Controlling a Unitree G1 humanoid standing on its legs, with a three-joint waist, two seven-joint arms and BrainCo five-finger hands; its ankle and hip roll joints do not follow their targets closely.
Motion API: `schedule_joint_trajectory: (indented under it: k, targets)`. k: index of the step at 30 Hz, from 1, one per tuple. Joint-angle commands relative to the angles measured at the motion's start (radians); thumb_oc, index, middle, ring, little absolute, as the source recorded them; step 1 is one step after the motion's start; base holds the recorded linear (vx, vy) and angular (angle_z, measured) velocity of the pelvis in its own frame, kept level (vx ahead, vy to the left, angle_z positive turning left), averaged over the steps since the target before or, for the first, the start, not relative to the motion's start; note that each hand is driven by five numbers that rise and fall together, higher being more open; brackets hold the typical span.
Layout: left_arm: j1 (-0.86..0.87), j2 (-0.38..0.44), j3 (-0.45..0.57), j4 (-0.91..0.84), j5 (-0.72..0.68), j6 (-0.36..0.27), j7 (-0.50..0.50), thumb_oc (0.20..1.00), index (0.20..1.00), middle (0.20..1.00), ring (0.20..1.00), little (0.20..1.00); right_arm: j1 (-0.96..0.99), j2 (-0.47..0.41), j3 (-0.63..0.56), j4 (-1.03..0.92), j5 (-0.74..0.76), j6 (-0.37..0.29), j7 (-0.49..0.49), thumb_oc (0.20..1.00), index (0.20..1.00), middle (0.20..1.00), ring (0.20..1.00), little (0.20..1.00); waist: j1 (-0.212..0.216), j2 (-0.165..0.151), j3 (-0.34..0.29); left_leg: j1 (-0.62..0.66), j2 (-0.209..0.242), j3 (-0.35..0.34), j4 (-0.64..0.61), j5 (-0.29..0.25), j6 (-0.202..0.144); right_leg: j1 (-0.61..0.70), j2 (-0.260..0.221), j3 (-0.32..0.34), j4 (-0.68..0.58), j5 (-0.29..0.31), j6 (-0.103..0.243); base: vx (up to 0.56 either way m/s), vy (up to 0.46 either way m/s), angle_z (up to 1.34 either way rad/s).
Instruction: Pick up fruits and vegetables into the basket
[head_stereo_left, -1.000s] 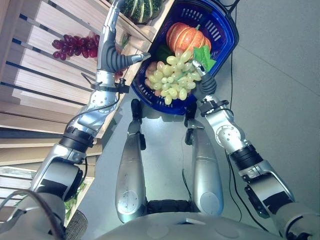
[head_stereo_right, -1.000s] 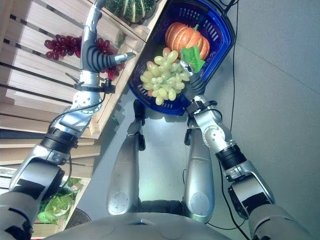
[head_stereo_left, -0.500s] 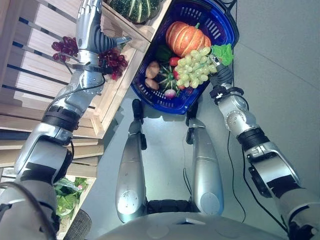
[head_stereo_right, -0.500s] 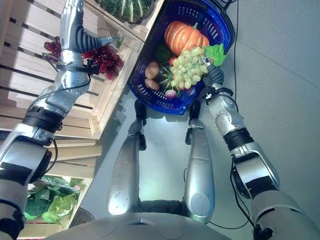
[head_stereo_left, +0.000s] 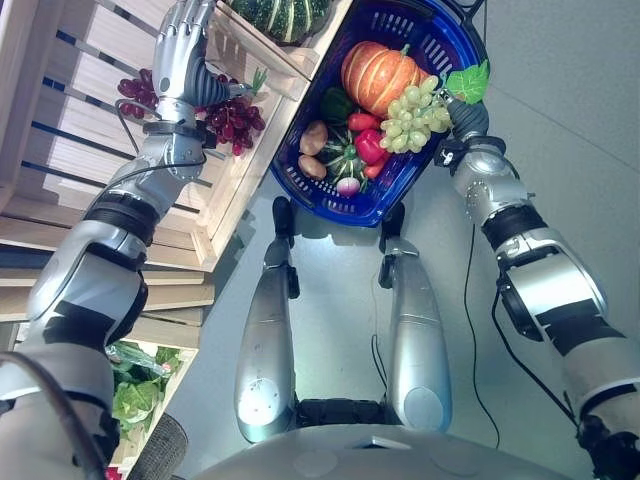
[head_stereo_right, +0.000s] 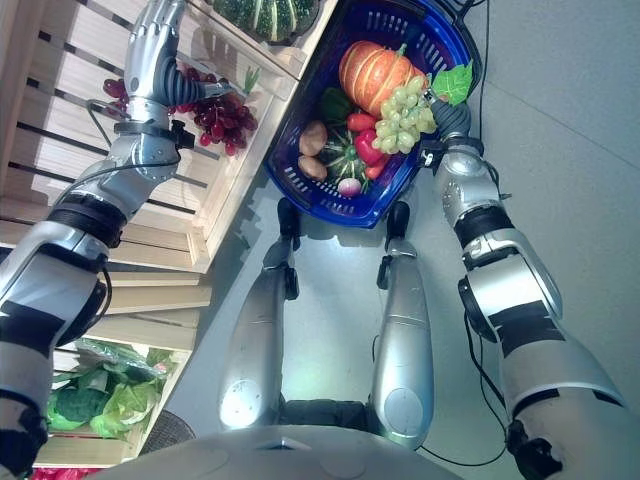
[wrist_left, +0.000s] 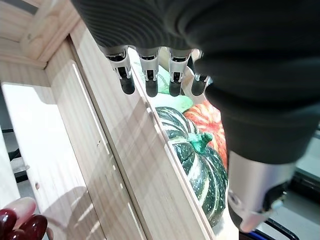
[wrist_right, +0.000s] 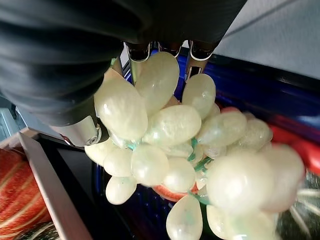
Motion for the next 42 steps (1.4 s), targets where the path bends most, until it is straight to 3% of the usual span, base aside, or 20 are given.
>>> schedule_joint_trajectory:
  k: [1,3,4,5,15,24,36,42]
  targets:
    - [-0.056,-0.033,0.039,0.05,0.019,0.01,0.027,1.0,1.0,1.0,1.0,1.0,-0.063,-0.035,0.051,0.016,-0.049,-0.009,0.003,0.2,0.2,0.2,0.2,0.2,0.007,0.068,-0.036,-0.044,-0.057,0.032,0.096,-0.08,0.049,0.058,0.038,-0.059,-0.082,0.012,-0.033,0.0,0.0,0.0]
    - [-0.072,-0.036,0.025,0.074,0.017,0.024,0.021,1.0,1.0,1.0,1.0,1.0,-0.094,-0.029,0.066,0.049,-0.083,0.02,0.001,0.206,0.206,0.206,0.206,0.206,0.009,0.072,-0.036,-0.05,-0.059,0.031,0.098,-0.079,0.049,0.051,0.038,-0.059,-0.078,0.012,-0.033,0.0,0.0,0.0]
    - [-0.075,-0.036,0.021,0.08,0.019,0.029,0.018,1.0,1.0,1.0,1.0,1.0,-0.1,-0.028,0.073,0.055,-0.092,0.032,-0.009,0.438,0.438,0.438,0.438,0.438,0.009,0.072,-0.036,-0.051,-0.059,0.032,0.099,-0.079,0.049,0.049,0.038,-0.059,-0.077,0.012,-0.034,0.0,0.0,0.0]
    - [-0.079,-0.036,0.017,0.088,0.023,0.036,0.015,1.0,1.0,1.0,1.0,1.0,-0.109,-0.027,0.079,0.065,-0.1,0.051,-0.008,1.0,1.0,1.0,1.0,1.0,0.01,0.073,-0.036,-0.053,-0.059,0.032,0.1,-0.078,0.049,0.047,0.037,-0.06,-0.076,0.012,-0.034,0.0,0.0,0.0]
    - [-0.091,-0.03,0.002,0.173,0.007,0.08,-0.046,1.0,1.0,1.0,1.0,1.0,-0.135,-0.03,0.125,0.097,-0.167,0.104,-0.017,1.0,1.0,1.0,1.0,1.0,0.009,0.079,-0.036,-0.063,-0.061,0.034,0.101,-0.072,0.051,0.029,0.041,-0.059,-0.063,0.012,-0.035,0.0,0.0,0.0]
    - [-0.09,-0.042,-0.034,0.27,0.015,0.172,-0.218,1.0,1.0,1.0,1.0,1.0,-0.138,-0.032,0.139,0.108,-0.208,0.105,-0.052,1.0,1.0,1.0,1.0,1.0,-0.006,0.081,-0.036,-0.071,-0.056,0.041,0.104,-0.067,0.052,0.016,0.044,-0.052,-0.059,0.016,-0.036,0.0,0.003,0.0]
    - [-0.053,-0.058,-0.08,0.351,-0.064,0.246,-0.396,1.0,1.0,1.0,1.0,1.0,-0.12,-0.054,0.121,0.057,-0.214,0.01,-0.185,1.0,1.0,1.0,1.0,1.0,-0.029,0.085,-0.036,-0.073,-0.048,0.05,0.092,-0.063,0.05,0.006,0.051,-0.04,-0.065,0.019,-0.034,0.0,0.01,0.0]
    - [-0.007,-0.063,-0.081,0.361,-0.111,0.222,-0.393,1.0,1.0,1.0,1.0,1.0,-0.059,-0.077,0.091,0.028,-0.193,-0.049,-0.207,1.0,1.0,1.0,1.0,1.0,-0.04,0.081,-0.036,-0.074,-0.044,0.056,0.089,-0.064,0.053,0.007,0.057,-0.033,-0.073,0.019,-0.036,0.0,0.005,0.0]
